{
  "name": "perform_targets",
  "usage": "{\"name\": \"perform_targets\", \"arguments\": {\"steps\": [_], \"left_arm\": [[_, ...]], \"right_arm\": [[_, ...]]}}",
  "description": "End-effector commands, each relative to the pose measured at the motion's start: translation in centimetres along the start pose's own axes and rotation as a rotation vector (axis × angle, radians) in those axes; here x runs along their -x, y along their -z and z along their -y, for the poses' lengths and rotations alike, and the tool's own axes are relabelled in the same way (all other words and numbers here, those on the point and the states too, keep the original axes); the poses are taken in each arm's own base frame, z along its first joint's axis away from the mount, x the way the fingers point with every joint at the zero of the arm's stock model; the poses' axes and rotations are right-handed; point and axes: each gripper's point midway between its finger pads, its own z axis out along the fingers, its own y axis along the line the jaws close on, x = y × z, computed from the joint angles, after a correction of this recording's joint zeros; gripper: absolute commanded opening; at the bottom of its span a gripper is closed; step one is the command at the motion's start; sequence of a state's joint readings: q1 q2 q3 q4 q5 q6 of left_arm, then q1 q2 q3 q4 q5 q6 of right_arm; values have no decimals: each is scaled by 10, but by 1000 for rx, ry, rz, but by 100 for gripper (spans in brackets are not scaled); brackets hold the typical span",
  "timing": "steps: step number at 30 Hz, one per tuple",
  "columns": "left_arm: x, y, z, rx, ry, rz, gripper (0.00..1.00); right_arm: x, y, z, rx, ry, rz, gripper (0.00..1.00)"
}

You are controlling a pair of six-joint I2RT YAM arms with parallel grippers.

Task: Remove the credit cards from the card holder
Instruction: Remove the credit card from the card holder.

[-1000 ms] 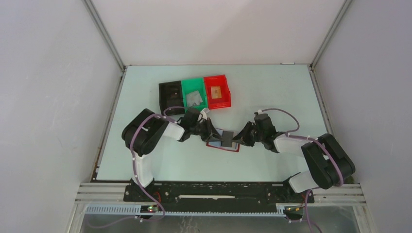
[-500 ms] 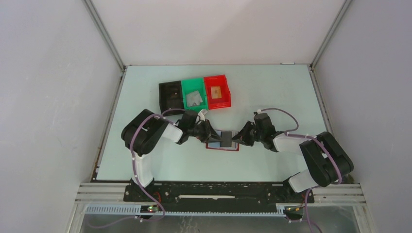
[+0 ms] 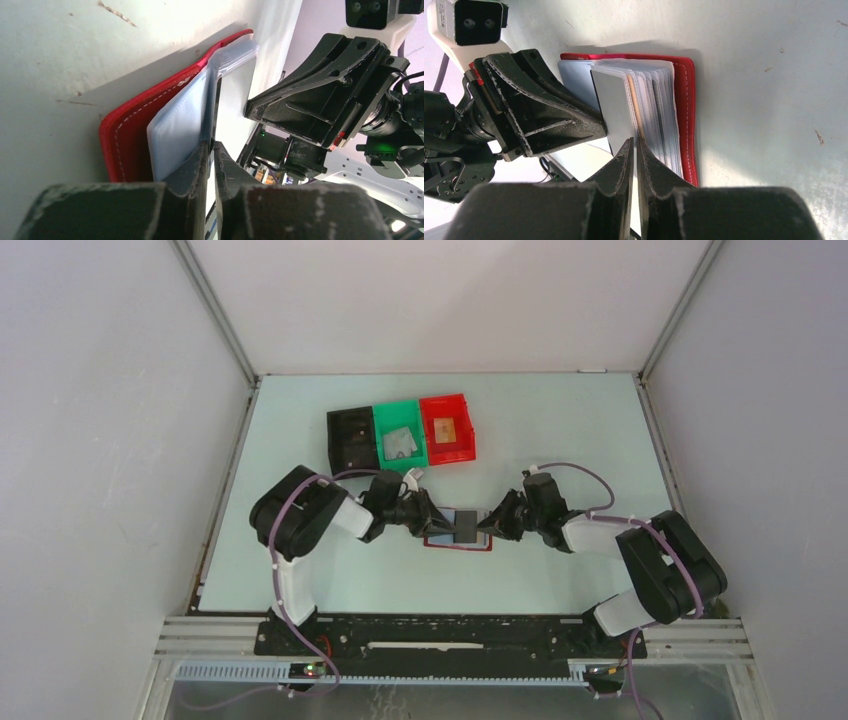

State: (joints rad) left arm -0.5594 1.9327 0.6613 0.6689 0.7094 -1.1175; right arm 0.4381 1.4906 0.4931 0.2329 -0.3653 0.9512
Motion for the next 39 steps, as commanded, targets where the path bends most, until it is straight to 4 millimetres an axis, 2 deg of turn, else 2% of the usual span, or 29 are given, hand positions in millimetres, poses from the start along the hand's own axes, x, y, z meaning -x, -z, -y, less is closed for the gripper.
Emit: {"name": "perform_targets", "arguments": {"steps": [1,5,24,27,28,30,32,37,39], "left_arm": [[4,3,9,-48,-10,16,9],[5,3,5,-38,-3,23,0],[6,25,-18,-1,26,78,0],[8,24,-16,-11,25,73,0],[8,23,-14,-21,25,67,4],[11,22,-7,-50,17,69,20],[12,22,-2,-70,16,70,30],[13,20,1,-87,22,66,44],[13,18,3,-94,22,64,45]], "right_arm": [[-7,-2,51,-190,-17,1,15],[-8,-2,51,-191,-19,1,15],[-6,0,59,-219,-21,4,14],[-6,0,59,-218,-19,4,14],[-6,0,59,-217,-20,5,14],[-6,0,58,-215,-19,4,14],[-6,0,58,-215,-21,4,14],[-6,0,59,-217,-22,3,14],[-6,-1,59,-215,-24,3,14]]}}
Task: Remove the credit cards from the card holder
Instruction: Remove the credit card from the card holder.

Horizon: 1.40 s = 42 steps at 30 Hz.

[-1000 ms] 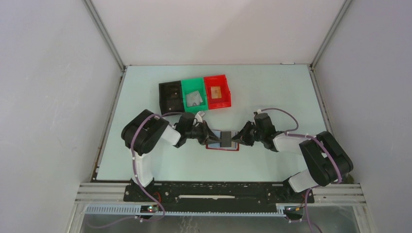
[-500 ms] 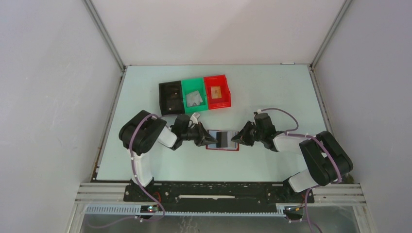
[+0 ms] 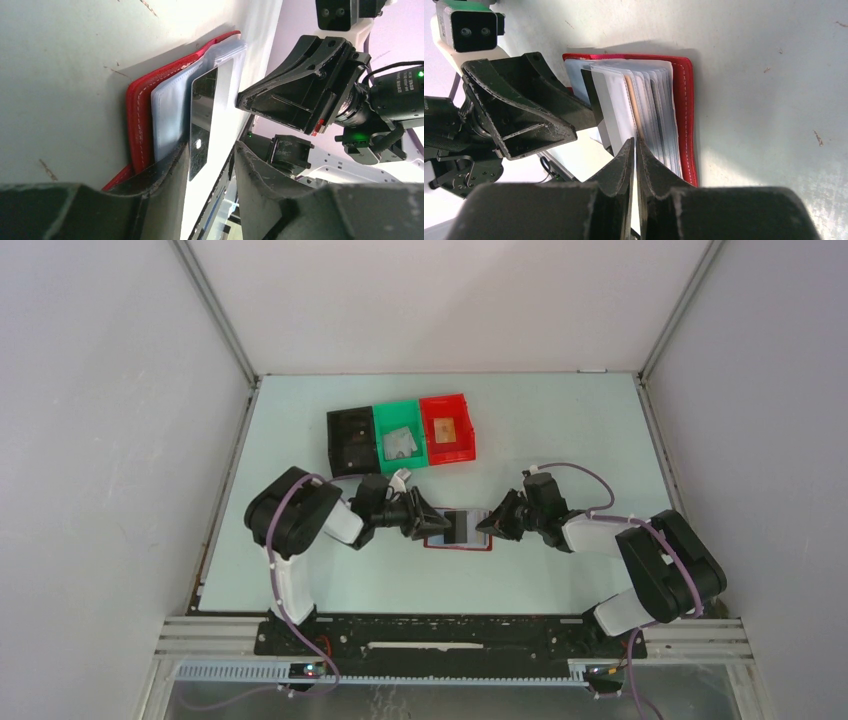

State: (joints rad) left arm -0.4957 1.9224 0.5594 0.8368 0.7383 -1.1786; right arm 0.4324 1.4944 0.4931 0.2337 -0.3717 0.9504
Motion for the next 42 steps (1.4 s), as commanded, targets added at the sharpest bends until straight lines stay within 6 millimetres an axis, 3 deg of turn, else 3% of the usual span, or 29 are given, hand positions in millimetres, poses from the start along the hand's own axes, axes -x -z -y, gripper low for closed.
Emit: {"name": "perform_targets", "arguments": {"steps": [1,10,13,18,19,24,30,42], "left_arm": [[5,-5,8,-33,-14,5,45],[3,-13,6,-29,-16,-7,39],[4,-14,7,-34,-16,-5,30],[5,-13,9,-36,-20,2,2],[4,-12,9,-35,-19,2,0],[6,-6,2,19,-30,25,0],[11,17,-22,278,-124,61,0],[15,43,-4,382,-214,50,0]], "right_arm": [[-6,-1,57,-212,-20,7,14],[-8,-1,56,-208,-20,1,14],[-8,-2,56,-207,-20,-2,13],[-10,-3,56,-204,-20,-9,13],[-10,-2,56,-205,-21,-11,13],[-10,-1,56,-207,-17,-11,13],[-8,3,52,-197,-14,-3,12],[-4,9,47,-188,-5,15,12]]}}
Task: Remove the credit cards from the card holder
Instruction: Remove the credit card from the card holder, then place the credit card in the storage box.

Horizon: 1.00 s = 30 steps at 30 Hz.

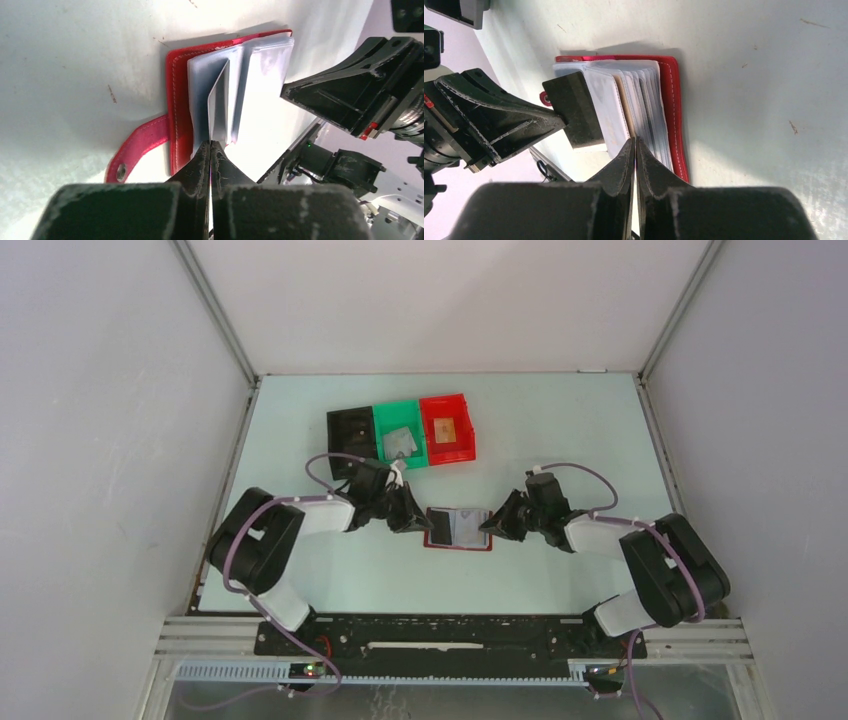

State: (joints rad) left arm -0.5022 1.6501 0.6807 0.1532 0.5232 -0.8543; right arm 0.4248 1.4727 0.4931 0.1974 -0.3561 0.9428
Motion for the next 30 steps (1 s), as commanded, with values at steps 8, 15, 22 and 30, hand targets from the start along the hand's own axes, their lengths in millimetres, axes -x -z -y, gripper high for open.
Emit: {"name": "perform_targets", "arguments": {"steps": [8,15,22,30], "left_arm": [[12,35,17,79,-109,32,0],[25,65,36,137,-175,70,0],[55,109,44,311,-243,171,0],[115,180,25,635,-278,318,0]], "right_arm": [[-4,10,43,-176,8,21,11],[-3,11,39,-167,7,23,14],[1,19,29,-142,27,43,28],[11,44,11,-146,82,83,42]]}}
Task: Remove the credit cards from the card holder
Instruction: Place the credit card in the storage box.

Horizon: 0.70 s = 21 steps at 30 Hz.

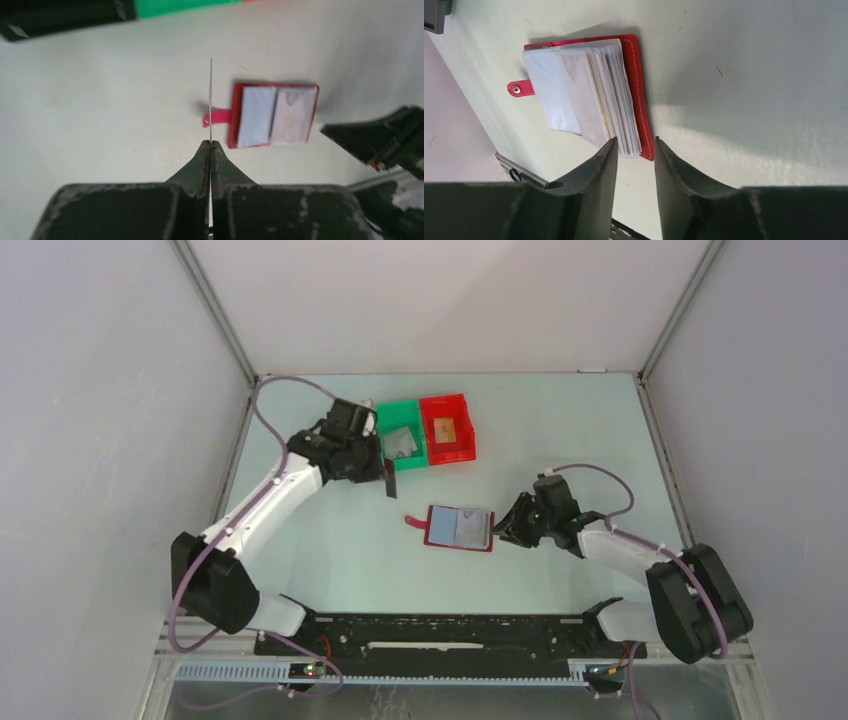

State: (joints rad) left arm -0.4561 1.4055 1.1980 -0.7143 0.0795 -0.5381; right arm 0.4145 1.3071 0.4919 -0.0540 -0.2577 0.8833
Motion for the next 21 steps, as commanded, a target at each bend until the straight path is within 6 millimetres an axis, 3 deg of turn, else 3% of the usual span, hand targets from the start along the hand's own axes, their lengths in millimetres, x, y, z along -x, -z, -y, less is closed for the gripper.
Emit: {"name": "perform_targets", "arguments": {"steps": [1,5,9,16,21], "left_arm": [[42,33,-48,248,-40,72,0],[80,44,-77,400,-28,120,0],[116,41,-108,615,-34,146,0],[161,-1,-128,789,-41,149,0],[173,-29,-132,796,-34,134,0]], "right_arm": [[15,19,-8,-22,64,58,44],[25,37,-12,-29,97,100,46],[28,50,-16,-18,106,127,46],[29,60,-10,-37,97,143,46],[29,63,-6,-56,96,153,47]]}}
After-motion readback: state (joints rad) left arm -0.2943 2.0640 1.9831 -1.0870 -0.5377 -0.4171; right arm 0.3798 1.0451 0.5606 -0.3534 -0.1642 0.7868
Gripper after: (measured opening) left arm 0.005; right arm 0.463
